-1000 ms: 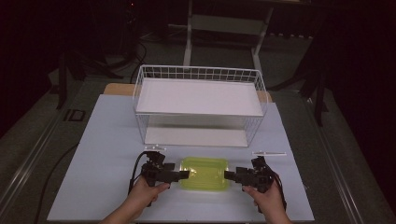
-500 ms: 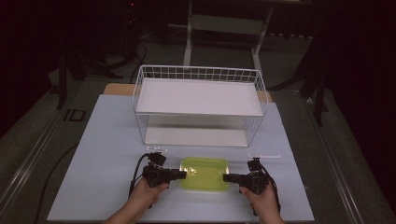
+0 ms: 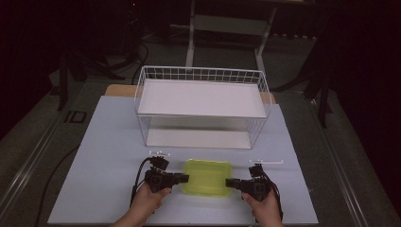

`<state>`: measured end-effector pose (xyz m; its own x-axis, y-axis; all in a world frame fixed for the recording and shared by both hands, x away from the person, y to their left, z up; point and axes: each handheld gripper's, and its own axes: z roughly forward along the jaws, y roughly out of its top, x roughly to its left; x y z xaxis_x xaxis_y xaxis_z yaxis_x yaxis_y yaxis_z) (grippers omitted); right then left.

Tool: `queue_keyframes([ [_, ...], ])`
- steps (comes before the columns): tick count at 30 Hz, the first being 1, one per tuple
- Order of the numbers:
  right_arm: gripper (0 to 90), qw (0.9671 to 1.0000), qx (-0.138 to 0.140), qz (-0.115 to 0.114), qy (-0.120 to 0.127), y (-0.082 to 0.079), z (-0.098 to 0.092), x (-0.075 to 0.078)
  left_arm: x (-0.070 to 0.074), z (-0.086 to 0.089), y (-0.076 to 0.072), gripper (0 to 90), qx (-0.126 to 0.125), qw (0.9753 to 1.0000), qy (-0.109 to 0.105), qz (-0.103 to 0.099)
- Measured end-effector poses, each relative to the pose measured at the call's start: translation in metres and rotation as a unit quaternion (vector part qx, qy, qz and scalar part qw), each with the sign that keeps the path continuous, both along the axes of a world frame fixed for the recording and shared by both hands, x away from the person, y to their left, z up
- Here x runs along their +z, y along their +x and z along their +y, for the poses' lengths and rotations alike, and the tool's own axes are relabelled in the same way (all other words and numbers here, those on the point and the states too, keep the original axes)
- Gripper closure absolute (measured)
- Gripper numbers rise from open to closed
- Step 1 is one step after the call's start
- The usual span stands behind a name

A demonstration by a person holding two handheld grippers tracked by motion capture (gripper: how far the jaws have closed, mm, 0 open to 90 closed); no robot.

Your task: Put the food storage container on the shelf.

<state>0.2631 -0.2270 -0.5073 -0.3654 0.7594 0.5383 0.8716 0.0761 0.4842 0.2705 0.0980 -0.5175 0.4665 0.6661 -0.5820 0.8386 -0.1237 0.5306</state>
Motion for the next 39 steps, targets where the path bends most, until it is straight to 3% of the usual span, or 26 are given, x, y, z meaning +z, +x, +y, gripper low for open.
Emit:
queue_keyframes([
  [4, 77.5, 0.9998, -0.004, 0.013, 0.013, -0.002, -0.001, 0.001, 0.003, -0.001, -0.004, 78.0, 0.011, 0.9999, -0.001, -0.001],
  [6, 78.7, 0.9999, -0.005, 0.006, 0.008, -0.005, 0.0, 0.003, 0.006, -0.003, -0.007, 79.5, 0.014, 0.9998, 0.012, -0.011],
  [10, 78.7, 0.9999, -0.006, 0.002, 0.014, -0.002, 0.0, 0.006, 0.012, -0.001, -0.008, 79.9, 0.021, 0.9996, 0.005, -0.018],
  [14, 79.1, 0.9997, -0.008, -0.012, 0.02, 0.003, 0.002, 0.017, 0.02, 0.002, -0.005, 79.9, 0.027, 0.9993, -0.005, -0.024],
  [17, 79.1, 0.9988, -0.012, -0.044, 0.02, 0.009, 0.005, 0.032, 0.035, 0.007, 0.001, 80.2, 0.036, 0.9981, -0.017, -0.047],
  [19, 79.1, 0.9986, -0.014, -0.047, 0.021, 0.011, 0.006, 0.036, 0.037, 0.008, 0.003, 80.4, 0.038, 0.9979, -0.021, -0.048],
  [27, 77.9, 0.9964, -0.024, -0.077, 0.025, 0.032, 0.017, 0.053, 0.058, 0.015, 0.018, 80.4, 0.057, 0.9949, -0.018, -0.082],
  [28, 77.7, 0.9959, -0.025, -0.083, 0.023, 0.04, 0.02, 0.056, 0.059, 0.016, 0.02, 80.4, 0.059, 0.9946, -0.019, -0.083],
  [34, 77.5, 0.9946, -0.032, -0.098, 0.014, 0.052, 0.027, 0.059, 0.056, 0.021, 0.034, 80.6, 0.07, 0.9929, -0.025, -0.093],
  [39, 77.5, 0.9942, -0.042, -0.099, 0.004, 0.064, 0.031, 0.053, 0.044, 0.023, 0.048, 80.5, 0.072, 0.9922, -0.031, -0.097],
])
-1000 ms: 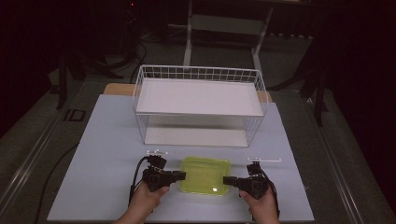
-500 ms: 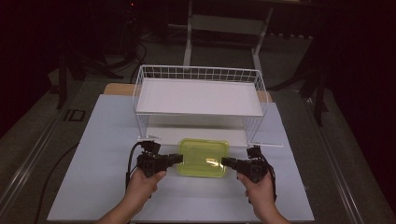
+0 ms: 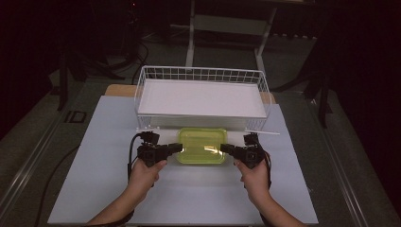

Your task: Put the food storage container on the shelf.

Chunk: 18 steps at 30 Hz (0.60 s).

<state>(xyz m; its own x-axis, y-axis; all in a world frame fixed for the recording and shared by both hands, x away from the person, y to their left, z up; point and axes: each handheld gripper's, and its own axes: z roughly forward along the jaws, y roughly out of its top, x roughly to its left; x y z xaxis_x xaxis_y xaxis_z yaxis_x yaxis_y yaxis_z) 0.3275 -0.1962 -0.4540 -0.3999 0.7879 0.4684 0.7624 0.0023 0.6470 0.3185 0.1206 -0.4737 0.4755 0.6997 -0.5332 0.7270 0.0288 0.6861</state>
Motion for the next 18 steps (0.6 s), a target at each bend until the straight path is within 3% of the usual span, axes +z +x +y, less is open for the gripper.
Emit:
queue_keyframes([
  [6, 77.3, 0.9999, -0.013, 0.005, -0.004, 0.014, 0.001, -0.013, -0.013, -0.003, 0.015, 80.5, 0.004, 1.0, 0.006, -0.006],
  [18, 77.1, 0.999, -0.037, 0.015, -0.018, 0.035, 0.004, -0.033, -0.035, -0.007, 0.04, 80.4, 0.021, 0.9996, 0.008, 0.017],
])
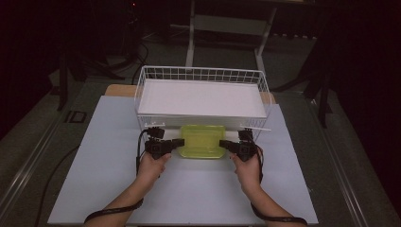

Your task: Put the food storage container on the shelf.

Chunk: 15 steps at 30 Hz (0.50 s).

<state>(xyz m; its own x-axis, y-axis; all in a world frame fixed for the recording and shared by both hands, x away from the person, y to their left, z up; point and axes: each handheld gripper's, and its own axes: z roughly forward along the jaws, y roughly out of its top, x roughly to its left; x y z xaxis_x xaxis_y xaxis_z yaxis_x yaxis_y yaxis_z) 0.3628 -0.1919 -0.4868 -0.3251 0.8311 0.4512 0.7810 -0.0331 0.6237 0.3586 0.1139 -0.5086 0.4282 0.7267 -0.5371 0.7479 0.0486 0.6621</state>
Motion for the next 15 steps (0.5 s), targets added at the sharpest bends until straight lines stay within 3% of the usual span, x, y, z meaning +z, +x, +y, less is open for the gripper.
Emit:
queue_keyframes([
  [7, 76.6, 0.9999, -0.014, 0.009, 0.004, 0.009, 0.002, -0.01, -0.007, -0.001, 0.006, 80.3, 0.007, 1.0, 0.001, 0.001],
  [10, 76.5, 0.9999, -0.016, 0.003, -0.001, 0.009, 0.003, -0.009, -0.007, 0.0, 0.008, 80.2, 0.006, 1.0, -0.001, 0.0],
  [15, 73.7, 0.9998, -0.017, -0.001, -0.008, 0.012, 0.006, -0.007, -0.009, -0.002, 0.011, 76.9, 0.007, 0.9998, -0.001, -0.017],
])
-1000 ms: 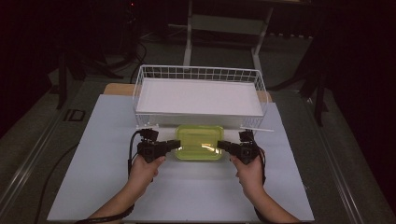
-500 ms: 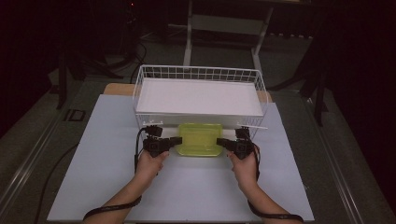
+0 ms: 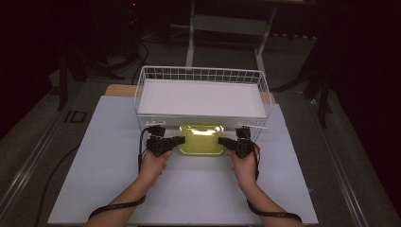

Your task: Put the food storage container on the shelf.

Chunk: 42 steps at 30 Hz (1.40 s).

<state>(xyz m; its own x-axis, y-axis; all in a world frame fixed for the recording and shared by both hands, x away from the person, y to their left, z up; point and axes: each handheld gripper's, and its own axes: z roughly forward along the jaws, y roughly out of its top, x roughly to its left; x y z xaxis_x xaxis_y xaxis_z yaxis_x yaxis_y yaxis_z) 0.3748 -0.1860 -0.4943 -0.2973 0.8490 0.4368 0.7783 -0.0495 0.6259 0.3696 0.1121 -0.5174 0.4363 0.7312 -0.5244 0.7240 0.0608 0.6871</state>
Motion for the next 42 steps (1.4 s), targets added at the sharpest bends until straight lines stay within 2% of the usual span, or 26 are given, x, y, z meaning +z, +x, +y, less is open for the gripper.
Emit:
queue_keyframes([
  [1, 72.9, 1.0, 0.0, -0.006, -0.007, 0.001, 0.001, 0.0, 0.0, 0.0, 0.0, 75.8, 0.002, 1.0, 0.002, -0.004],
  [2, 72.4, 1.0, -0.002, -0.002, -0.008, 0.0, 0.002, 0.001, -0.001, -0.001, 0.001, 74.8, 0.003, 1.0, 0.002, -0.009],
  [4, 71.4, 0.9996, 0.0, -0.018, -0.02, 0.002, 0.002, 0.0, -0.003, -0.002, 0.003, 72.5, 0.007, 0.9998, -0.001, -0.017],
  [6, 70.9, 0.9992, 0.001, -0.032, -0.024, 0.005, 0.002, -0.001, -0.004, -0.002, 0.004, 70.3, 0.009, 0.9994, 0.008, -0.031],
  [7, 70.7, 0.9996, -0.002, -0.024, -0.015, 0.006, 0.002, -0.002, -0.004, -0.003, 0.005, 69.1, 0.011, 0.9992, 0.012, -0.038],
  [12, 67.3, 0.9993, -0.005, -0.035, -0.015, 0.013, 0.001, -0.005, -0.009, -0.001, 0.009, 64.2, 0.021, 0.9988, 0.003, -0.044],
  [14, 65.1, 0.9992, -0.009, -0.036, -0.014, 0.014, 0.002, -0.006, -0.01, 0.0, 0.01, 61.1, 0.018, 0.9989, 0.001, -0.044],
  [17, 59.4, 0.9986, -0.013, -0.049, -0.015, 0.013, 0.002, -0.008, -0.009, -0.001, 0.008, 55.9, 0.016, 0.9983, 0.005, -0.055],
  [18, 57.0, 0.999, -0.015, -0.043, -0.004, 0.013, 0.001, -0.009, -0.008, -0.002, 0.007, 53.4, 0.017, 0.9982, 0.006, -0.058],
  [19, 54.9, 0.9989, -0.014, -0.043, -0.003, 0.013, 0.0, -0.01, -0.008, -0.002, 0.006, 51.3, 0.014, 0.9981, 0.007, -0.06],
  [21, 52.6, 0.9986, -0.011, -0.051, -0.008, 0.01, 0.0, -0.009, -0.007, 0.001, 0.003, 51.1, 0.009, 0.9976, 0.011, -0.067],
  [24, 50.5, 0.9981, -0.007, -0.061, -0.009, 0.005, 0.0, -0.006, -0.006, 0.006, 0.001, 49.5, 0.009, 0.9978, -0.005, -0.065],
  [27, 49.9, 0.9979, -0.005, -0.065, 0.002, 0.0, 0.0, -0.003, -0.004, 0.008, -0.007, 47.5, 0.004, 0.9979, 0.003, -0.065],
  [33, 49.7, 0.9968, 0.015, -0.078, -0.003, -0.016, 0.004, 0.005, 0.002, 0.012, -0.027, 45.7, -0.008, 0.9964, 0.015, -0.083],
  [37, 51.4, 0.9963, 0.016, -0.084, -0.01, -0.024, 0.004, 0.009, 0.007, 0.014, -0.043, 45.4, -0.022, 0.9937, 0.04, -0.102],
  [40, 52.5, 0.9958, 0.027, -0.085, -0.016, -0.031, 0.006, 0.012, 0.012, 0.016, -0.058, 38.5, -0.032, 0.9916, 0.031, -0.122],
  [42, 52.9, 0.9959, 0.031, -0.084, -0.015, -0.035, 0.008, 0.013, 0.015, 0.019, -0.067, 30.2, -0.057, 0.9875, 0.019, -0.145],
])
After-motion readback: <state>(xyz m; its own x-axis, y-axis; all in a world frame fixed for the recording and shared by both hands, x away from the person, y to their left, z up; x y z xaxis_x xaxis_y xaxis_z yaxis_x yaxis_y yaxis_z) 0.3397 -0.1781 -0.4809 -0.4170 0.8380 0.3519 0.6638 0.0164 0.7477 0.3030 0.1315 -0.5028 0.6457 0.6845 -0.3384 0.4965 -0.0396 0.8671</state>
